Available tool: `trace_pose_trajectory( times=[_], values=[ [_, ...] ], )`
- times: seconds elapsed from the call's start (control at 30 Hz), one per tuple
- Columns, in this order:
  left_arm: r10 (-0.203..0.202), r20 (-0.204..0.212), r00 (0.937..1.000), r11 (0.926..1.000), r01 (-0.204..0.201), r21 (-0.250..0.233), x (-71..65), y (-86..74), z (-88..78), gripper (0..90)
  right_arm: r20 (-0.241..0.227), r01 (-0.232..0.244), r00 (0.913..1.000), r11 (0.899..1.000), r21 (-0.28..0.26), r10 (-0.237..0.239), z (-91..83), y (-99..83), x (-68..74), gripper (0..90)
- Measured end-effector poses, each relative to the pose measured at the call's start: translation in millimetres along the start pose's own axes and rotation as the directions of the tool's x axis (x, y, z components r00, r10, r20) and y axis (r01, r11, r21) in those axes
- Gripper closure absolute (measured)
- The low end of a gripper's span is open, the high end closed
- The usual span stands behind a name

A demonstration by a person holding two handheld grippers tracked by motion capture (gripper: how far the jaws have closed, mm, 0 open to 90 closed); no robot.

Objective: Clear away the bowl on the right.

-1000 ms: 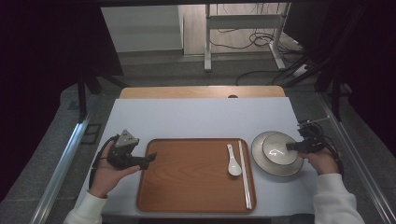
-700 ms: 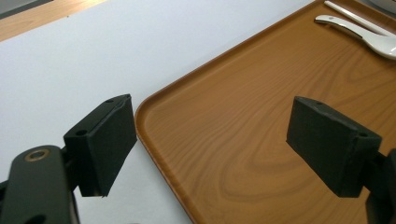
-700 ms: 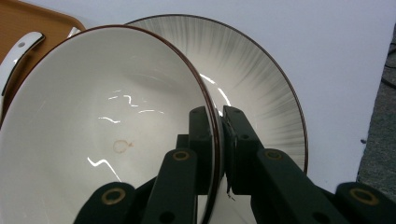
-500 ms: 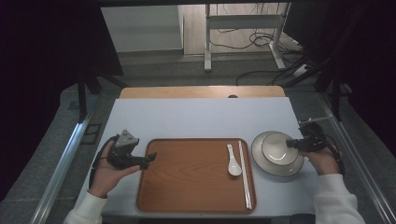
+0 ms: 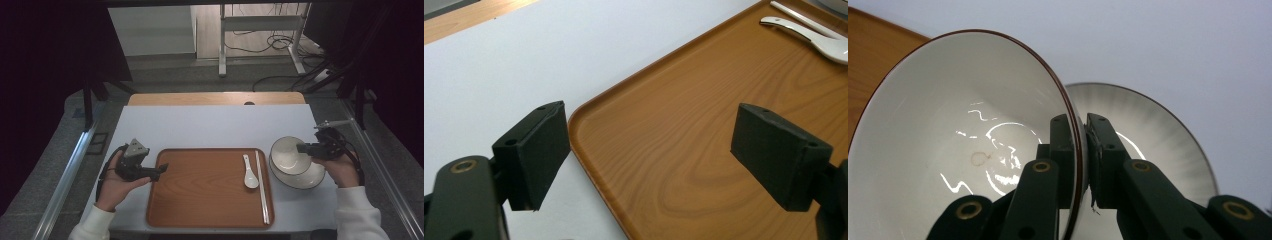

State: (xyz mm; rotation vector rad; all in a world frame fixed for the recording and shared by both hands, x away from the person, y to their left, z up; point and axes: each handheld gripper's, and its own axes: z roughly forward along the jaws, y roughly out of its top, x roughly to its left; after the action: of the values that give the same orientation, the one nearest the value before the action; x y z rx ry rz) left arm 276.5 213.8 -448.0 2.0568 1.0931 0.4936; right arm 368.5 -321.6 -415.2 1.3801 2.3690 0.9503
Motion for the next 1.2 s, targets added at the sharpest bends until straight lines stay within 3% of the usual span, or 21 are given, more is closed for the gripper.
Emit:
trace_pose_trajectory(
  times=[0.33,0.63,0.8,1.0,1.1,1.2],
  values=[
    [-0.006,0.005,1.0000,0.9999,0.007,-0.011,0.7,0.3,-1.4,15.6,-0.098,0.093,0.9908,0.996,-0.005,-0.093,16.2,18.2,45.8,83.0],
    [-0.010,0.005,0.9999,0.9999,0.010,-0.012,1.4,0.1,-1.8,15.6,-0.174,0.167,0.9717,0.986,0.028,-0.160,46.5,35.3,84.6,83.0],
    [-0.007,0.006,1.0000,0.9999,0.007,-0.014,0.4,0.9,-2.8,15.6,-0.230,0.200,0.9551,0.979,0.039,-0.186,59.5,38.4,101.8,83.0],
    [-0.004,0.005,1.0000,1.0000,0.004,-0.008,1.2,0.5,-1.8,15.6,-0.266,0.244,0.9385,0.968,0.061,-0.220,73.5,40.5,121.0,83.0],
    [-0.007,0.006,1.0000,0.9999,0.007,-0.009,1.4,0.5,-1.8,15.6,-0.283,0.255,0.9326,0.964,0.075,-0.224,82.3,39.0,128.8,83.0],
    [-0.007,0.007,1.0000,0.9999,0.008,-0.008,1.7,0.4,-1.4,15.6,-0.334,0.253,0.9190,0.963,0.093,-0.209,94.0,36.1,135.8,83.0]
  ],
)
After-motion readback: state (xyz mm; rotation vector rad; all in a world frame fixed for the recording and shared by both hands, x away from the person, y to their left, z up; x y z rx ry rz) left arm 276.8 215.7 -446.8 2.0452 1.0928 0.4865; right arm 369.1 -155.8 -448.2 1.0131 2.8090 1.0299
